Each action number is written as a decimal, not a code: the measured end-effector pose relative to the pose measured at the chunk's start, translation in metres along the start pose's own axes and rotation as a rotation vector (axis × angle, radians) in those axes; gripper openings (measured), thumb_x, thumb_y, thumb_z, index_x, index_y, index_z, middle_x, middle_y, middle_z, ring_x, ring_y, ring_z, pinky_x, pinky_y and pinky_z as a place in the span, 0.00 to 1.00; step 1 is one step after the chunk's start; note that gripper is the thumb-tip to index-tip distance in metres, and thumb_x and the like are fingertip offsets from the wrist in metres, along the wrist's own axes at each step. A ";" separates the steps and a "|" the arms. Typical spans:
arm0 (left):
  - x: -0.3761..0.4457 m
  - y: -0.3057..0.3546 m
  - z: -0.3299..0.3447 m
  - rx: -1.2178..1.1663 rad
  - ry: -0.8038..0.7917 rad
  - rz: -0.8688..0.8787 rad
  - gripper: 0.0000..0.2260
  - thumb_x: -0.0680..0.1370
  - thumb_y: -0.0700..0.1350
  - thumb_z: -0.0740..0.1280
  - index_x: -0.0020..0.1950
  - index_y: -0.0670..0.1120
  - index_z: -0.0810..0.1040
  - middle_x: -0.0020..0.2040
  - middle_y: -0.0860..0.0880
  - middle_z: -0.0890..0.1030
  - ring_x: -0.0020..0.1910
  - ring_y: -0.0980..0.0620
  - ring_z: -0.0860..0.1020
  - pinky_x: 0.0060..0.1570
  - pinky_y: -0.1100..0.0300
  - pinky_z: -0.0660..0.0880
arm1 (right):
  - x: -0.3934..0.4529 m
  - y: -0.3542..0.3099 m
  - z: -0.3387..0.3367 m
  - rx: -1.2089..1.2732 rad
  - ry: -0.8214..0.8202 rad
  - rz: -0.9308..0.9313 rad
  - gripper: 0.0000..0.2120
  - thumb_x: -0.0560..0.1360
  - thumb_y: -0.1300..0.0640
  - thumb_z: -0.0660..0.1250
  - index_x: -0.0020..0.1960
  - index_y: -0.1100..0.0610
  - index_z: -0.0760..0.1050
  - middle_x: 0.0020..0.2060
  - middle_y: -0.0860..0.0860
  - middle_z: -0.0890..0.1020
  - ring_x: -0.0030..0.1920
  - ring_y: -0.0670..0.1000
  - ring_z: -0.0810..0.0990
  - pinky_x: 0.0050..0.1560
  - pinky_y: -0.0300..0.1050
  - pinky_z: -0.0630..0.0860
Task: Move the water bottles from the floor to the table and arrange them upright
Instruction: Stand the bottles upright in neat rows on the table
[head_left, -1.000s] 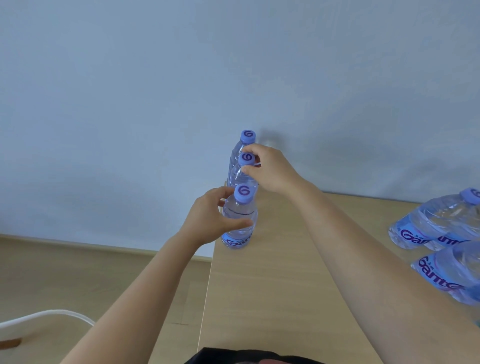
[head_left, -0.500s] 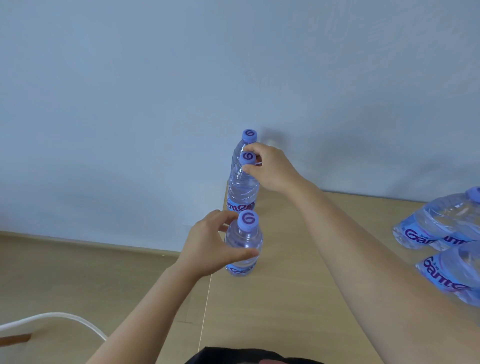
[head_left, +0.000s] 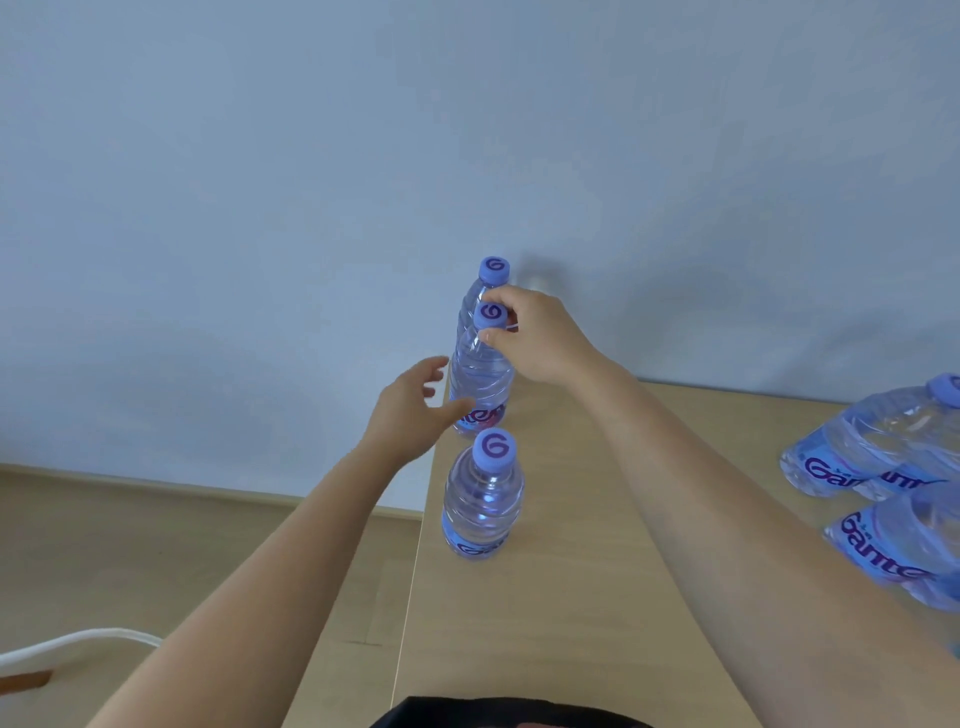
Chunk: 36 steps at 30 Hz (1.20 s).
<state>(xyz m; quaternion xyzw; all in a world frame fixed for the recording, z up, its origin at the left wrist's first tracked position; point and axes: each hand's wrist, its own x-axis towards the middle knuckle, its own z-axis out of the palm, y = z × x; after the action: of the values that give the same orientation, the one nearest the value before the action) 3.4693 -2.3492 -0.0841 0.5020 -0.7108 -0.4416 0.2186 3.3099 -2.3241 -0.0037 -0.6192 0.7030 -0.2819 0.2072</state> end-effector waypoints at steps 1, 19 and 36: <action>0.007 0.003 0.002 0.017 -0.012 0.024 0.31 0.69 0.51 0.73 0.70 0.54 0.66 0.62 0.54 0.74 0.56 0.54 0.74 0.50 0.61 0.68 | 0.000 0.000 0.000 -0.013 -0.001 -0.002 0.13 0.74 0.60 0.63 0.58 0.58 0.74 0.50 0.53 0.77 0.48 0.53 0.76 0.49 0.42 0.71; 0.024 0.013 0.018 -0.006 0.069 0.049 0.34 0.65 0.53 0.76 0.68 0.56 0.66 0.61 0.53 0.76 0.55 0.51 0.78 0.51 0.57 0.74 | 0.000 0.002 -0.002 0.015 -0.019 -0.003 0.13 0.74 0.62 0.63 0.58 0.58 0.73 0.53 0.55 0.78 0.52 0.56 0.77 0.57 0.52 0.74; -0.067 -0.009 -0.019 0.004 -0.508 0.055 0.26 0.63 0.47 0.78 0.53 0.67 0.72 0.53 0.72 0.76 0.53 0.74 0.73 0.41 0.82 0.68 | -0.085 -0.028 -0.031 -0.128 -0.579 0.012 0.23 0.61 0.47 0.77 0.54 0.45 0.75 0.49 0.45 0.79 0.49 0.47 0.77 0.51 0.46 0.77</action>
<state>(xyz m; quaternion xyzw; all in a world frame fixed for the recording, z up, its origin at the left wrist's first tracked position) 3.5147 -2.2969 -0.0729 0.3560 -0.7572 -0.5458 0.0441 3.3233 -2.2379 0.0329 -0.6815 0.6347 -0.0475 0.3612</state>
